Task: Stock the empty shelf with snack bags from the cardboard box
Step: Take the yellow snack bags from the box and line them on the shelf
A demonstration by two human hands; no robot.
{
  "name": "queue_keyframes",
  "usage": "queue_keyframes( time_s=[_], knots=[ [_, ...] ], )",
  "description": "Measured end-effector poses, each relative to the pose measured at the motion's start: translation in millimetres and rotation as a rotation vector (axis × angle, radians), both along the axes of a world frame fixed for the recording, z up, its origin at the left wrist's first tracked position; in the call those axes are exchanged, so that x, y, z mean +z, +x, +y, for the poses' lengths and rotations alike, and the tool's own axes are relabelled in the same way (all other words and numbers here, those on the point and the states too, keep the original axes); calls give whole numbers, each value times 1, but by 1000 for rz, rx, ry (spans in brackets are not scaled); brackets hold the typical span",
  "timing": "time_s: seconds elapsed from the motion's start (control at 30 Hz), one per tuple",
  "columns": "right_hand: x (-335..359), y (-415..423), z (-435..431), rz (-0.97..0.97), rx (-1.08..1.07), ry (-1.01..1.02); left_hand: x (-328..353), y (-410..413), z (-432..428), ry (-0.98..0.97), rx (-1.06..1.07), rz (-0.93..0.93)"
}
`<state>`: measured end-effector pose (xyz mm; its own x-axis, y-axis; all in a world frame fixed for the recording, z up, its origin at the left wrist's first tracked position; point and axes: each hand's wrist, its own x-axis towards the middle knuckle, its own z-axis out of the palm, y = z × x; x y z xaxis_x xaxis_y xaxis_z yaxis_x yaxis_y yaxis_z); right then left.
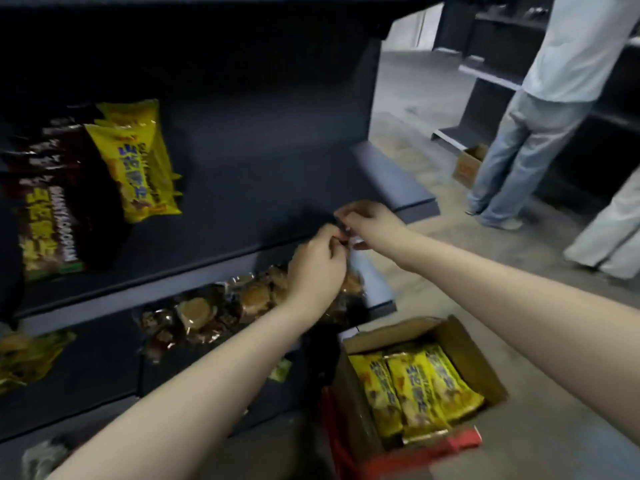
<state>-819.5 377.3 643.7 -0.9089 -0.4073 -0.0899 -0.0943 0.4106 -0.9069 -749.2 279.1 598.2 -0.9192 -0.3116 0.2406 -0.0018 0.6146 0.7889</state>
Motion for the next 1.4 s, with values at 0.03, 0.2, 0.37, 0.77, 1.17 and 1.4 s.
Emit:
queue_keyframes(
  time_s=[0.03, 0.2, 0.37, 0.77, 1.17, 1.4],
  knots=[
    [-7, 2, 16, -6, -10, 35, -11, -4, 11, 19, -30, -44],
    [-57, 8, 82, -104, -47, 179, -75, -15, 57, 68, -167, -331],
    [-135, 8, 130, -245, -73, 343, -128, -6, 84, 11, -180, -611],
    [-285, 34, 152, -377, -72, 738, -227, -7, 130, 181, 60, -1094],
    [-332, 46, 136, -244, -229, 853, -279, -8, 155, 312, 411, -981],
    [-323, 32, 139, -325, -228, 767, -277, -12, 151, 364, 422, -922]
  ],
)
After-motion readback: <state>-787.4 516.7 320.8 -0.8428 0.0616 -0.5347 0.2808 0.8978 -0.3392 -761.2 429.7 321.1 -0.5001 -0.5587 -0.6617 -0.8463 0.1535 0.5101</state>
